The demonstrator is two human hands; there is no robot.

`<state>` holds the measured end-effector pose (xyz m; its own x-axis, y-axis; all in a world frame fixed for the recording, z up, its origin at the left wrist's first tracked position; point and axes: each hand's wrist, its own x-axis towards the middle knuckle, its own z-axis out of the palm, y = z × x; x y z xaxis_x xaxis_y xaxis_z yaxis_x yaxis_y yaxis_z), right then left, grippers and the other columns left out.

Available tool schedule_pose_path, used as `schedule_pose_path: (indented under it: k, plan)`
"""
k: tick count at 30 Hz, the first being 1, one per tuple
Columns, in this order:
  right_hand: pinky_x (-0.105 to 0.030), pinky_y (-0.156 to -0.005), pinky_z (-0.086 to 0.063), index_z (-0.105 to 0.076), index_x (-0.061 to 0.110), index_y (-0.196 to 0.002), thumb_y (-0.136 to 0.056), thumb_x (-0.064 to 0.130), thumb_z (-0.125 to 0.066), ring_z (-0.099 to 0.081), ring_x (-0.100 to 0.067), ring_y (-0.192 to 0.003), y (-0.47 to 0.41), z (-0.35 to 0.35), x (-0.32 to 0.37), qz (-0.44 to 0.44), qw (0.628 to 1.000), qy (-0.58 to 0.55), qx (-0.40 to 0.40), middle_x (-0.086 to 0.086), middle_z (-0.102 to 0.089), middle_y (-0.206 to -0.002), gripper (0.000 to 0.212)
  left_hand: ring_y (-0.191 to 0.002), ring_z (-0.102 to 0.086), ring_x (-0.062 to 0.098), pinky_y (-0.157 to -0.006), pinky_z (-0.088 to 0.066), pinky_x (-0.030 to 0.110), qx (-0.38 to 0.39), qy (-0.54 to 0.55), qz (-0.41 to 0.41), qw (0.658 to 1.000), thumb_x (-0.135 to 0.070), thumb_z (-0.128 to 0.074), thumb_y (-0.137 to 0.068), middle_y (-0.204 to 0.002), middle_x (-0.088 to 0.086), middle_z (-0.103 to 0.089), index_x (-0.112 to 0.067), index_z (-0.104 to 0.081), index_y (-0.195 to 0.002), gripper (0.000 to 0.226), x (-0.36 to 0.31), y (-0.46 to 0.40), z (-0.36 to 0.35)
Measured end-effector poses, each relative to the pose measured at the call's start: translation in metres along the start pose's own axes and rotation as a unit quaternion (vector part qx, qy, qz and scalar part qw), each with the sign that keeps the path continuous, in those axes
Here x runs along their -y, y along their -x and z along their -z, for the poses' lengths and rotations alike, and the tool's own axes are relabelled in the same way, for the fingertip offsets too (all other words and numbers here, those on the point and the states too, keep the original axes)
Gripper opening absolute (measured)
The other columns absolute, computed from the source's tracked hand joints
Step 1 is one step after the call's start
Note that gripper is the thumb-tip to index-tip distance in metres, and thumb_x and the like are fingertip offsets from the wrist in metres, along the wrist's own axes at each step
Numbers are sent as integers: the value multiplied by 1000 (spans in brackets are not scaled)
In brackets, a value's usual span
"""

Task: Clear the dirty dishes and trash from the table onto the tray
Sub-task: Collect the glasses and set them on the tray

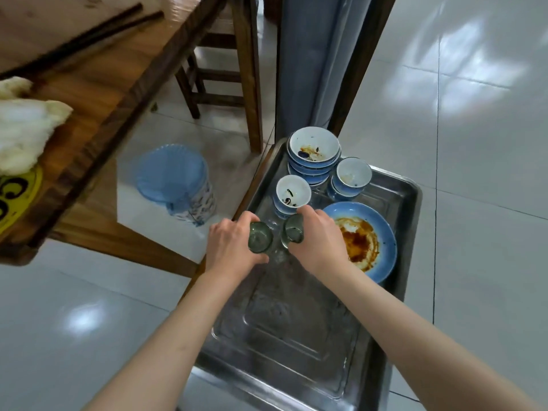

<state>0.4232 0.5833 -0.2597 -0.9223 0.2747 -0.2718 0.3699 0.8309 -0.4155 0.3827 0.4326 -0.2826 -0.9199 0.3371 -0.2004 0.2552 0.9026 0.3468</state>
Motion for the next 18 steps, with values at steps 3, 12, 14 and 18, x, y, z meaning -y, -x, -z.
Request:
schedule_pose_path:
  k: [3, 12, 14, 18]
  plan:
    - [-29, -72, -50, -48, 14, -120, -77, 21, -75, -59, -24, -98, -5, -2, -2, -12, 1000, -2, 3, -6, -58, -111, 52, -98, -51, 24, -84, -36, 35, 0, -12, -6, 1000, -43, -86, -58, -103, 3, -63, -28, -54, -118, 70, -1, -12, 1]
    - [-31, -62, -41, -37, 16, -104, -78, 14, -69, -59, -28, -90, -4, -17, -6, -22, 1000, -17, -3, -7, -59, -100, 42, -107, -49, 24, -90, -34, 36, 21, -45, -23, 999, -42, -85, -61, -119, -1, -60, -30, -51, -127, 76, 1, -39, -3]
    - [-31, -60, -43, -33, 17, -104, -77, 13, -70, -60, -28, -86, -4, -18, -6, -28, 999, -24, -11, -7, -59, -97, 45, -107, -48, 25, -89, -34, 36, 20, -34, -22, 999, -39, -86, -60, -118, 0, -60, -29, -52, -126, 74, 2, -42, -3]
    - [-31, -59, -44, -30, 19, -101, -75, 12, -71, -58, -26, -84, -6, -21, -7, -34, 999, -26, -9, -6, -59, -92, 49, -105, -48, 25, -88, -35, 36, 21, -27, -24, 999, -37, -87, -58, -116, 0, -61, -30, -53, -124, 74, 3, -46, -2]
